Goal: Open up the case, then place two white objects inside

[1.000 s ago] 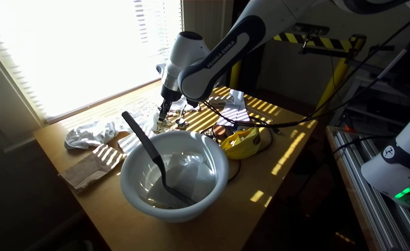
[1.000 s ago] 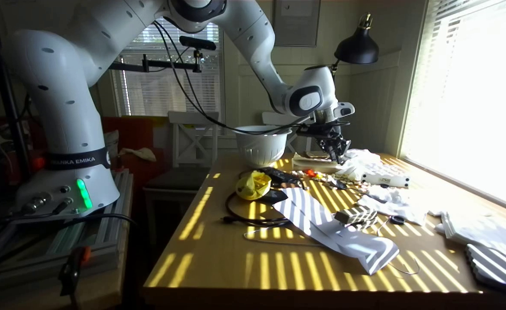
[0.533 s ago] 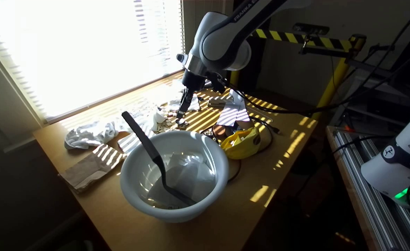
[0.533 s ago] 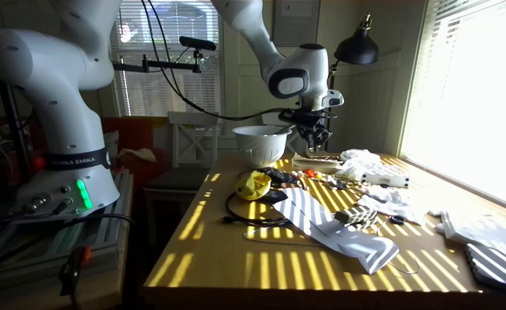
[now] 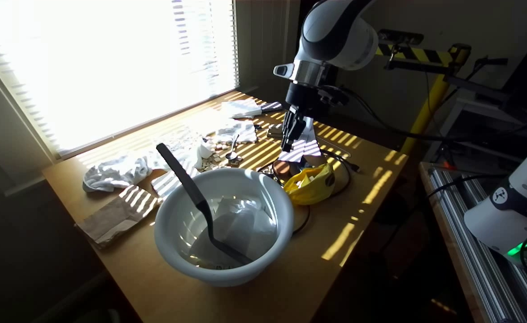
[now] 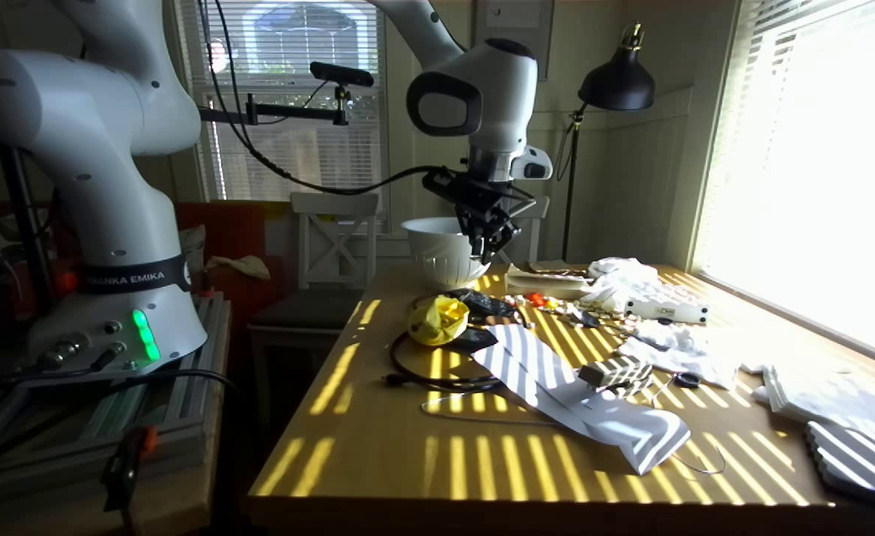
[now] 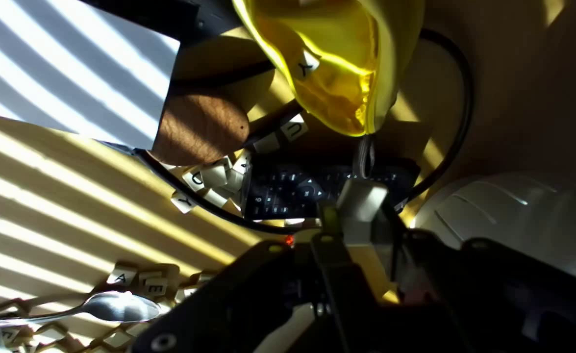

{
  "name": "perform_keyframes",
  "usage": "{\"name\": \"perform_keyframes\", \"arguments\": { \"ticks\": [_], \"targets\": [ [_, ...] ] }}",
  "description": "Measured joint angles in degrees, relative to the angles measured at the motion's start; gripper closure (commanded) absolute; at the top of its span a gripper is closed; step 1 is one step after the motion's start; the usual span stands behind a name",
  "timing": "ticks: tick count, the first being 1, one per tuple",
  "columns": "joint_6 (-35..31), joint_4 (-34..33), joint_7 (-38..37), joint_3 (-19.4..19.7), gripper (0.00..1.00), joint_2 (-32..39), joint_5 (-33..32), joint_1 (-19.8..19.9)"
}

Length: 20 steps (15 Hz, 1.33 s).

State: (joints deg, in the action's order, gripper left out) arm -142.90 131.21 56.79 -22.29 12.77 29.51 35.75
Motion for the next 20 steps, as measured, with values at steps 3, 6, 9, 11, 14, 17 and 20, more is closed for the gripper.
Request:
{"name": "perform_keyframes", "arguments": {
  "ticks": [3,6,9,11,14,17,20],
  "targets": [
    [5.83,5.3,4.52,7.7,0.94,-5.13,0.43,-6.14],
    [7.66,8.14,7.29,15.04,0.78,-6.57,0.42,-12.72],
    [7.65,7.86,7.29,17.34,0.94,-6.47,0.42,-15.11],
    [7.65,7.86,7.51,19.2,0.94,-6.39,0.02,-17.1],
    [7.55,7.82,11.99,21.14,0.94,-5.53,-2.35,-20.28],
    [7.22,7.11,18.32,21.84,0.94,-3.75,-3.92,-21.79],
    [4.4,5.75,22.23,22.29,0.94,-0.99,-6.88,-22.46]
  ]
}}
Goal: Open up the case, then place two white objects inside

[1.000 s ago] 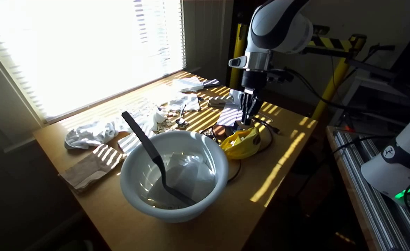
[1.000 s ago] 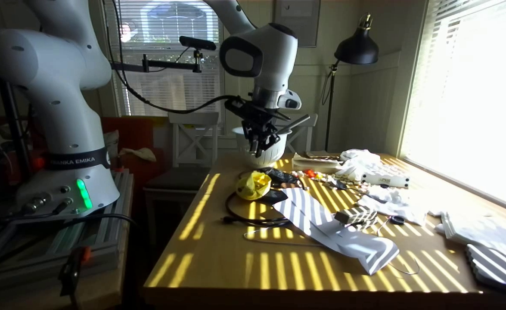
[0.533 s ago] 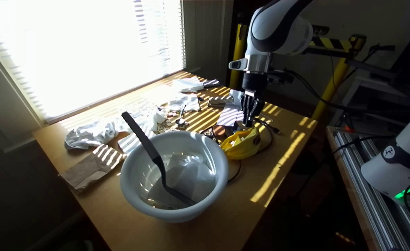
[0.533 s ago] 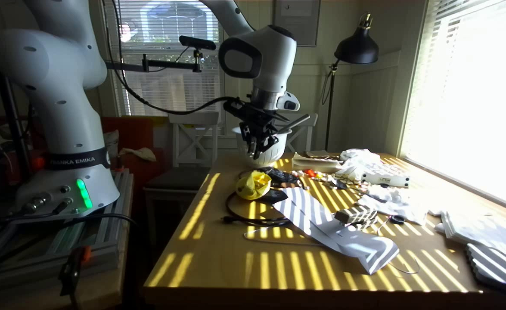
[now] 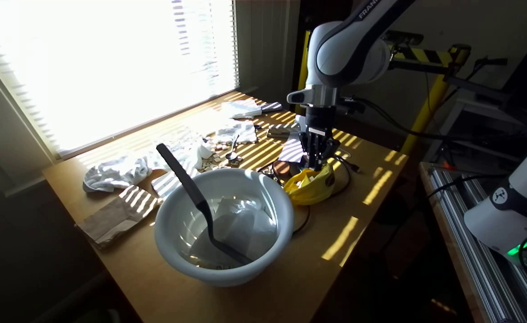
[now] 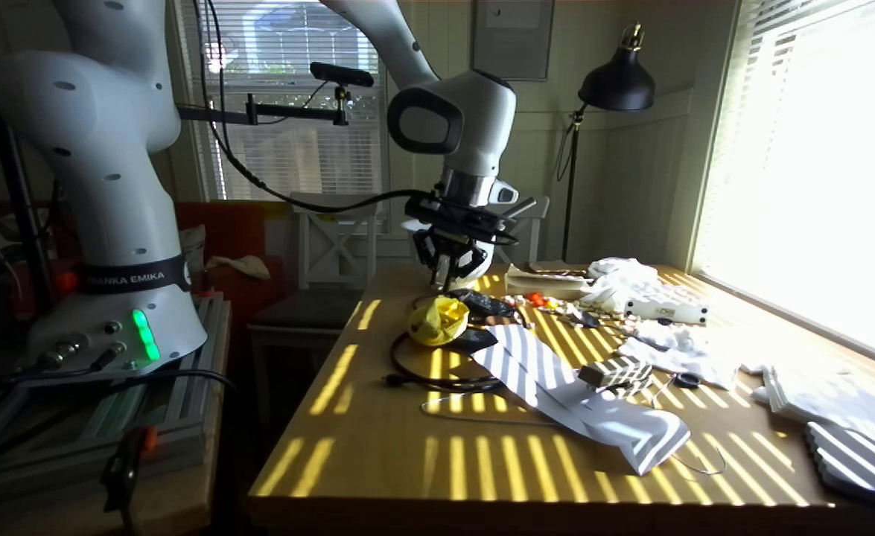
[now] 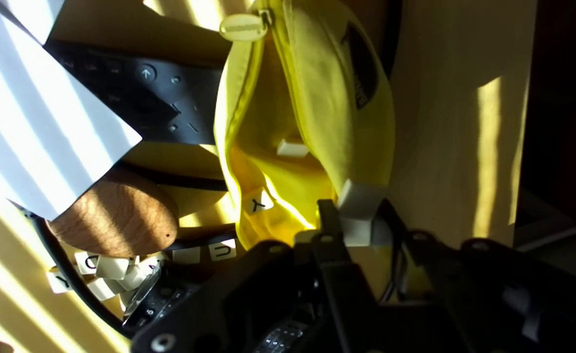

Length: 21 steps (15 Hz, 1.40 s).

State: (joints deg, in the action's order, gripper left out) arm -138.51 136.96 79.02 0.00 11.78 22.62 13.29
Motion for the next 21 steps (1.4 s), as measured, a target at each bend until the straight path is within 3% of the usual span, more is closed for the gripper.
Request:
{"name": "perform_keyframes", "arguments": {
  "ticks": [13,14,15,17,21],
  "targets": [
    [-7.81,-3.83,7.1,-0.82,0.94,9.89,-1.68,0.07],
    [-7.56,-3.87,7.34,-0.88,0.78,10.01,-2.04,0.08],
    [-7.01,-3.87,7.62,-0.93,0.53,10.03,-2.69,0.09],
    [-4.37,-3.99,8.24,-0.95,0.47,9.95,-4.35,0.09],
    [3.38,-5.08,11.01,-0.96,0.19,9.47,-5.21,0.19]
  ]
}}
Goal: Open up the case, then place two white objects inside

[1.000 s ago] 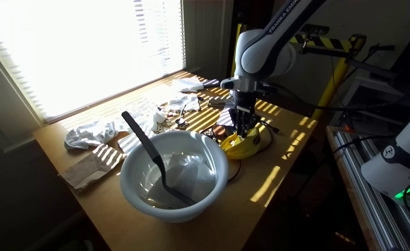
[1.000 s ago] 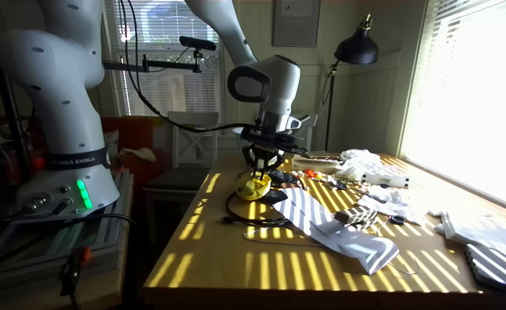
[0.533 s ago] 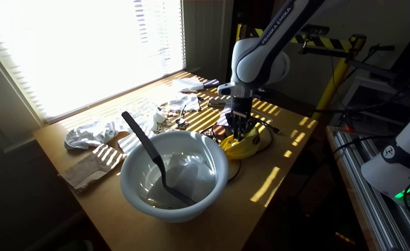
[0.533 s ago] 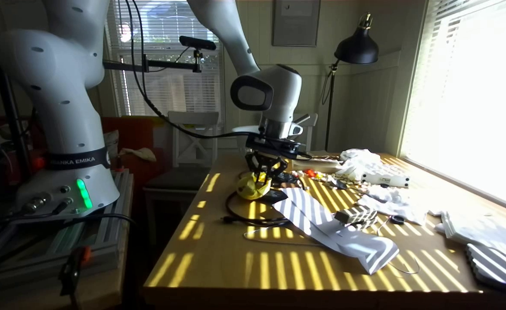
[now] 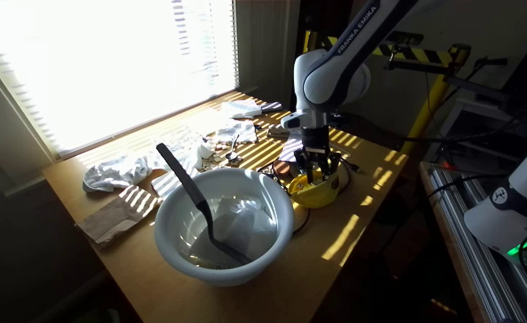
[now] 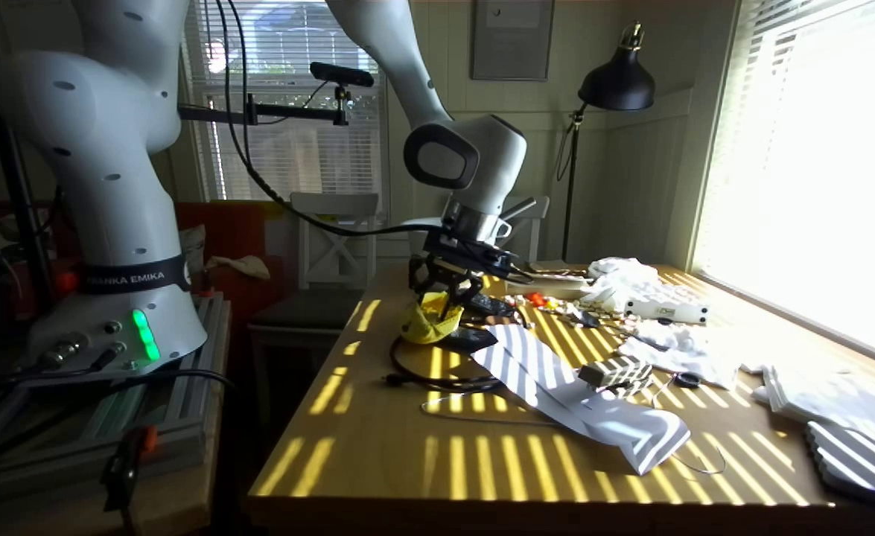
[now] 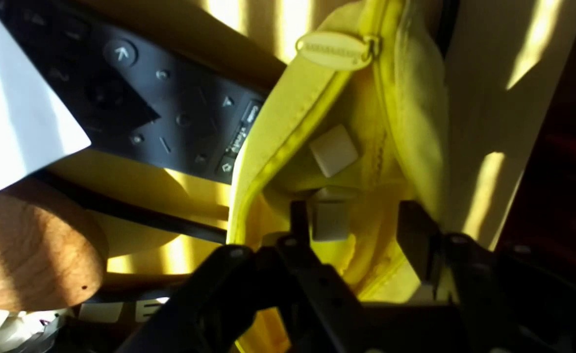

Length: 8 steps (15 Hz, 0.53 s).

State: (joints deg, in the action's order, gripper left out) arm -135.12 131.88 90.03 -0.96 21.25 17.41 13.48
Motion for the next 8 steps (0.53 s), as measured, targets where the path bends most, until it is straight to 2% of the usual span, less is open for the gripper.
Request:
{"name": "perform_keyframes", "arguments": {
  "ticks": [1,3,8],
  "targets": [
    [2.11,-0.48,0.46,0.0,0.1,-0.05,0.0,0.04],
    [5.65,-1.42,0.8,0.03,0.01,-0.09,0.0,0.07],
    [11.15,-3.31,1.12,0.24,0.0,-0.13,0.03,0.12]
  ]
}}
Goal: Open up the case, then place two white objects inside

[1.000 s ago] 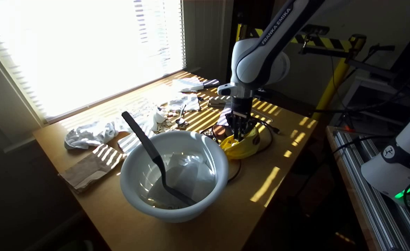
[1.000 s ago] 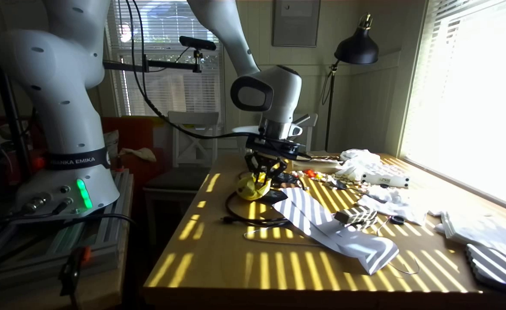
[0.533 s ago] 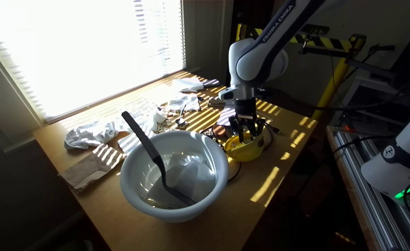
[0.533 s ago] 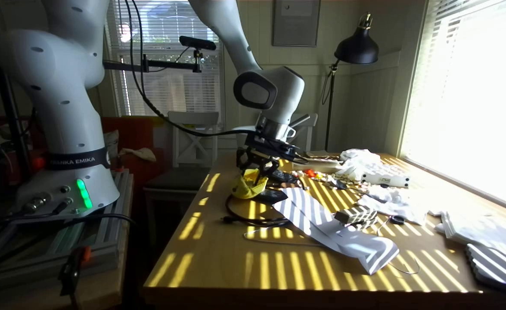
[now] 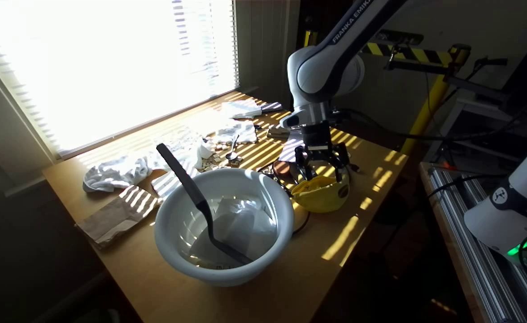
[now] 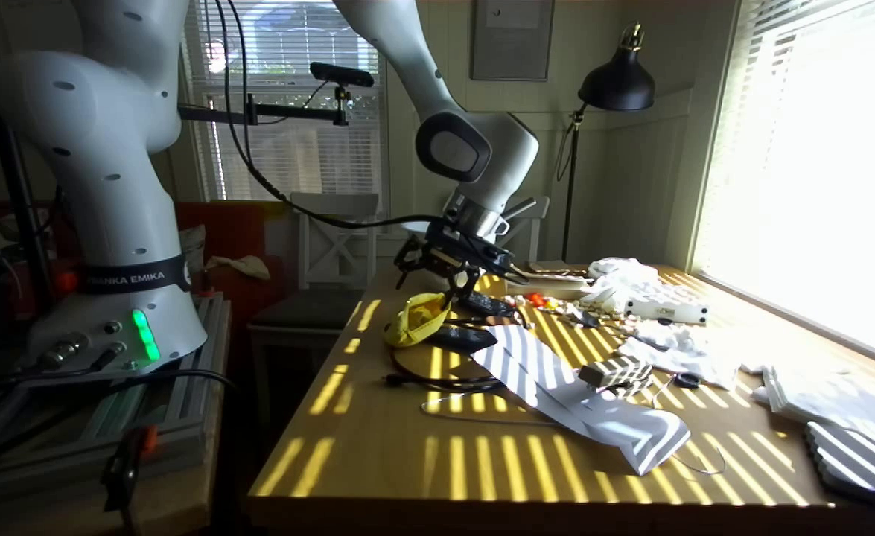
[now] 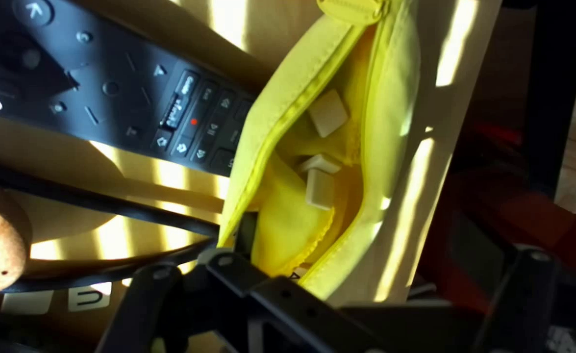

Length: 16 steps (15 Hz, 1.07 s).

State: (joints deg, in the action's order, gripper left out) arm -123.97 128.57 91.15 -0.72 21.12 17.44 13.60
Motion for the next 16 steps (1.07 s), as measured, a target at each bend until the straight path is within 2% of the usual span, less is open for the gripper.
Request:
{"name": "perform_keyframes", "arguments": {
  "ticks": [6,7,9,16],
  "targets": [
    [-1.28,-0.54,-0.77,1.2,0.01,-0.75,0.0,-0.09],
    [-2.35,-0.53,-1.21,1.43,0.13,-0.75,0.0,-0.14],
    [-4.57,-0.4,-2.59,1.73,0.29,-0.67,-0.14,-0.28],
    [-8.42,0.84,-7.57,1.72,0.77,0.05,-1.47,-1.49]
  ]
}}
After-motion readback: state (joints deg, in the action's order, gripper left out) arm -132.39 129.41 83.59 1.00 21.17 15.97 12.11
